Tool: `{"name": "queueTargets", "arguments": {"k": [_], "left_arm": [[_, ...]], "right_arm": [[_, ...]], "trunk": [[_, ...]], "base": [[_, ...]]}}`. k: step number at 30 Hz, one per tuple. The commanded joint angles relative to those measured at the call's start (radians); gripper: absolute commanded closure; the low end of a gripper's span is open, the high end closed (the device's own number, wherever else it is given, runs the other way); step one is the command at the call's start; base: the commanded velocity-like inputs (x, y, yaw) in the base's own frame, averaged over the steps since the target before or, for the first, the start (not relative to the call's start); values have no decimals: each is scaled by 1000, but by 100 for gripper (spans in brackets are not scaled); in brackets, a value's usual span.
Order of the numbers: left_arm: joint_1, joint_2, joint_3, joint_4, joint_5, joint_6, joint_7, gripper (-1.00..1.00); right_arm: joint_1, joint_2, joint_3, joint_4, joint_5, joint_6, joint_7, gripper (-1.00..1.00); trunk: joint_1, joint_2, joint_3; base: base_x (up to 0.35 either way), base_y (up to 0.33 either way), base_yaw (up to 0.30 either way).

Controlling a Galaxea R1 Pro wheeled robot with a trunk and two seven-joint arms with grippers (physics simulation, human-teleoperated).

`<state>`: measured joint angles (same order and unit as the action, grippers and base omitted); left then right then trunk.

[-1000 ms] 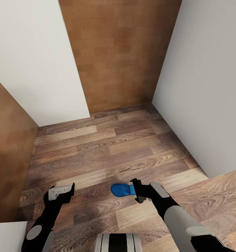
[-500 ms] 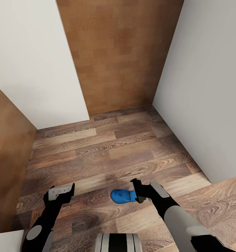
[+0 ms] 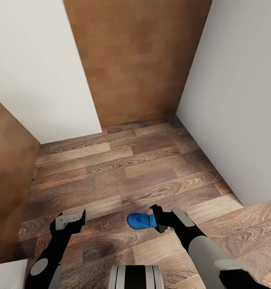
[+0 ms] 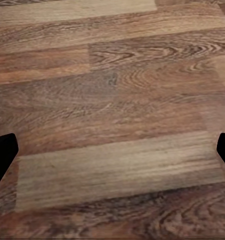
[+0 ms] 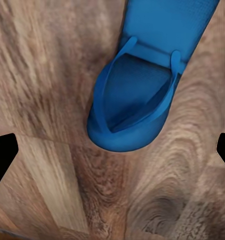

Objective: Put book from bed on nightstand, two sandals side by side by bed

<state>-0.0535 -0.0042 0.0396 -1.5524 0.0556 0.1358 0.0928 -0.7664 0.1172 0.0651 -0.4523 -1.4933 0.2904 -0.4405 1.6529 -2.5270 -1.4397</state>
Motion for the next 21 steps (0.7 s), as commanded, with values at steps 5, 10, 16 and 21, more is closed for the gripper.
{"name": "queueTargets", "arguments": {"k": [5, 10, 16, 21], "left_arm": [[0, 0, 0, -2, 6, 5, 2, -100], [0, 0, 0, -2, 5, 5, 2, -100], [0, 0, 0, -2, 5, 5, 2, -100], [0, 0, 0, -2, 5, 5, 2, -100]], "right_arm": [[0, -1, 4, -2, -4, 1, -6, -100], [0, -1, 4, -2, -4, 1, -6, -100], [-1, -1, 4, -2, -4, 1, -6, -100], [-1, -1, 4, -2, -4, 1, -6, -100]], "trunk": [[2, -1, -20], [4, -3, -39], [6, -4, -55], [6, -4, -55]], "base": [[0, 0, 0], [0, 0, 0], [0, 0, 0], [0, 0, 0]]}}
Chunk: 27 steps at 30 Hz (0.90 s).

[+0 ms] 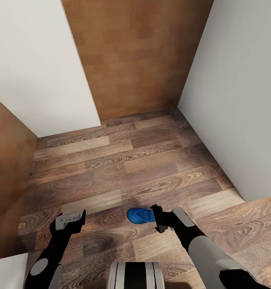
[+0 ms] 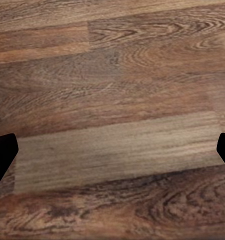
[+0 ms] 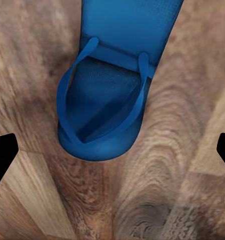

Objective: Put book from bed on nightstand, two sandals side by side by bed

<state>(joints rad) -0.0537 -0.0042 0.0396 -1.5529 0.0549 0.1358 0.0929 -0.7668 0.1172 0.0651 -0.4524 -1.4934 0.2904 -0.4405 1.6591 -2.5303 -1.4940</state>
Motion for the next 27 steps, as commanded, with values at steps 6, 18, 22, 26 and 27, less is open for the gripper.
{"name": "queueTargets", "arguments": {"k": [6, 18, 22, 26, 27], "left_arm": [[0, 0, 0, -1, 6, 5, 2, -100], [0, 0, 0, -2, 5, 5, 2, -100], [0, 0, 0, -2, 5, 5, 2, -100], [0, 0, 0, -2, 5, 5, 1, -100], [0, 0, 0, -2, 6, 5, 1, -100]], "right_arm": [[0, 0, 4, -2, -4, 1, -6, -100], [0, -1, 4, -3, -4, 1, -6, -100], [0, -1, 4, -3, -4, 1, -6, -100], [0, -1, 4, -3, -4, 1, -6, -100], [0, -1, 4, -3, -4, 1, -6, -100]], "trunk": [[0, 0, -1], [2, -1, -20], [2, -1, -20], [2, -1, -20], [2, -1, -20]], "base": [[0, 0, 0], [0, 0, 0], [0, 0, 0], [0, 0, 0], [0, 0, 0]]}}
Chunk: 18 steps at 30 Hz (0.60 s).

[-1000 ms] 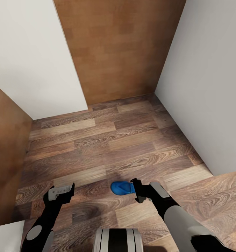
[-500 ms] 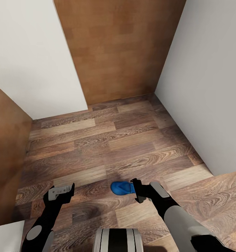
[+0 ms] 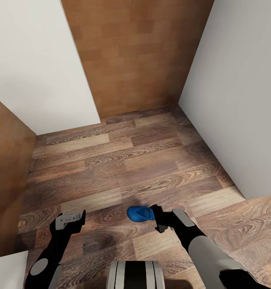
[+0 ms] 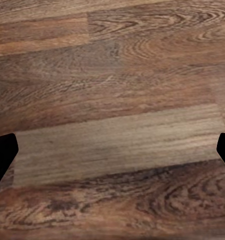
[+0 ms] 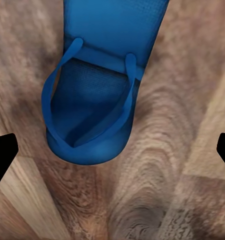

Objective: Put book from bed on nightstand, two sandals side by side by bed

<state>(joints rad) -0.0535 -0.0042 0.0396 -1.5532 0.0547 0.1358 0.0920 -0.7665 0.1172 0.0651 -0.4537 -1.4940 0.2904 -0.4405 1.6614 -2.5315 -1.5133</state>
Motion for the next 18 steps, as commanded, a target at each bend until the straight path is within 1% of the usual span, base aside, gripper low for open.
{"name": "queueTargets", "arguments": {"k": [1, 18], "left_arm": [[0, 0, 0, -1, 6, 5, 2, -100], [0, 0, -4, -1, 5, 5, 2, -100]], "right_arm": [[0, -1, 4, -2, -4, 1, -6, -100], [0, -1, 4, -2, -4, 1, -6, -100]], "trunk": [[0, 0, -1], [0, 0, -1]], "base": [[0, 0, 0], [18, 0, 0]]}}
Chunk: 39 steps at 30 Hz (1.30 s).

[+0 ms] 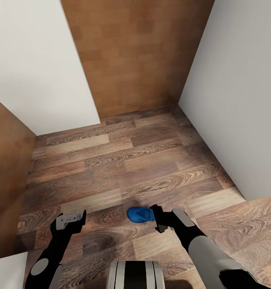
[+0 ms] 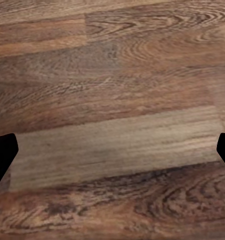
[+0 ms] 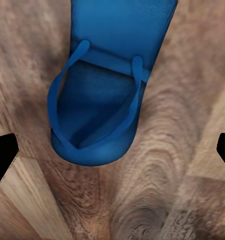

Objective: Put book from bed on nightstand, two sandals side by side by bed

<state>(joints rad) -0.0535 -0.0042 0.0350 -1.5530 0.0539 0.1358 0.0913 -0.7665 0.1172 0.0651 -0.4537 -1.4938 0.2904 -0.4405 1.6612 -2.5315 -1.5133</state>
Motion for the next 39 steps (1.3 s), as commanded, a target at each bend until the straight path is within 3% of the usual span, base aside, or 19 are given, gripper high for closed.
{"name": "queueTargets", "arguments": {"k": [1, 11, 39], "left_arm": [[0, 0, 0, -1, 6, 5, 3, -100], [0, 0, 0, -2, 5, 5, 2, -100], [0, 0, 0, -1, 9, 5, 1, -100]], "right_arm": [[0, -1, 4, -2, -4, 1, -6, -100], [0, -1, 4, -2, -3, 1, -6, -100], [0, -1, 4, 0, -3, 1, -5, -100]], "trunk": [[0, 0, -1], [0, 0, -1], [0, 0, -1]], "base": [[173, 0, 0], [195, 0, 0], [0, 20, 0]]}}
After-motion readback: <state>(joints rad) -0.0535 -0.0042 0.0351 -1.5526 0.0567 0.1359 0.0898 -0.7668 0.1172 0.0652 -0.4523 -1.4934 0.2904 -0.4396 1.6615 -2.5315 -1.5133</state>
